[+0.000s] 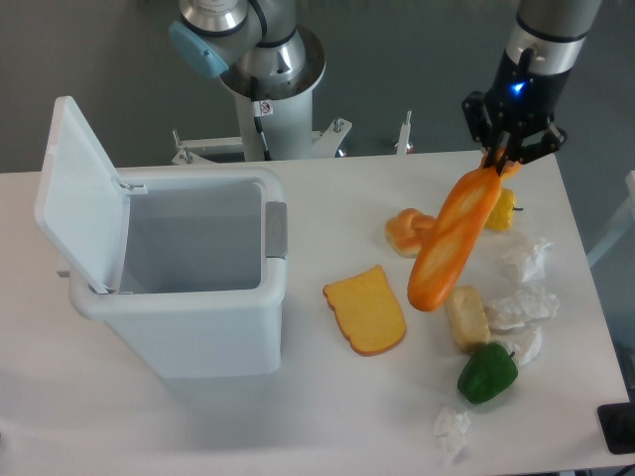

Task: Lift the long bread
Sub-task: 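Hold the bread loaf raised, dangling from the gripper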

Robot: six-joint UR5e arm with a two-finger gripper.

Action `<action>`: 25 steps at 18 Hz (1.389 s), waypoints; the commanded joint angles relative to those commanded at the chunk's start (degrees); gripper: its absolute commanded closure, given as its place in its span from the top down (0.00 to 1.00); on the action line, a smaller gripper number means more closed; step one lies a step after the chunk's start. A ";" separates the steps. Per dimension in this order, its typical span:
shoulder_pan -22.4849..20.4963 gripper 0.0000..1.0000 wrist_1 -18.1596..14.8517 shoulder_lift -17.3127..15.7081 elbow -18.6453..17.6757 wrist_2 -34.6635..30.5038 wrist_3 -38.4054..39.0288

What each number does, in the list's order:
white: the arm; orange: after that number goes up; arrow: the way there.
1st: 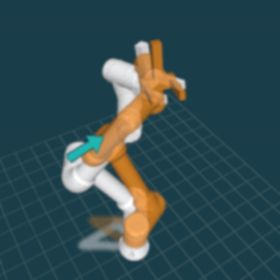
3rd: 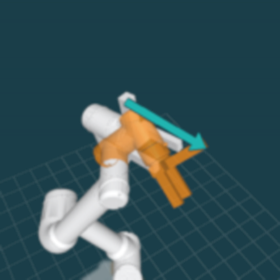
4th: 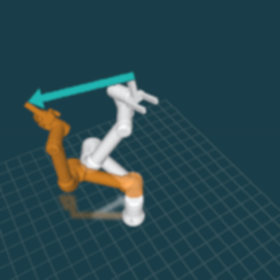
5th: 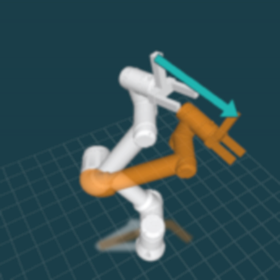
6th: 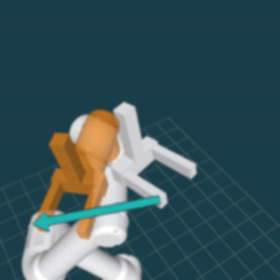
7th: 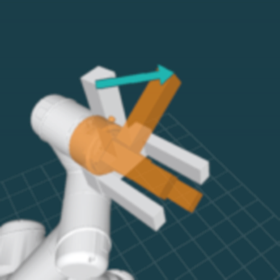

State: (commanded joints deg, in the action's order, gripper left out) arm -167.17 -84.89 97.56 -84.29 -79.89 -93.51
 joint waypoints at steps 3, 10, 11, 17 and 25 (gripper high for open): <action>0.00 0.10 -0.54 -0.70 -0.09 0.09 -0.54; 0.08 0.10 -1.15 -1.49 -0.70 0.70 -0.54; 0.17 0.10 -1.24 -1.58 -0.79 0.79 -0.54; 0.17 0.10 -1.24 -2.02 -0.97 1.32 -0.54; 0.17 0.10 -1.24 -2.37 -1.32 1.41 -0.54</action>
State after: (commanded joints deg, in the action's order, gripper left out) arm -166.99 -86.13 95.19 -85.61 -78.49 -94.04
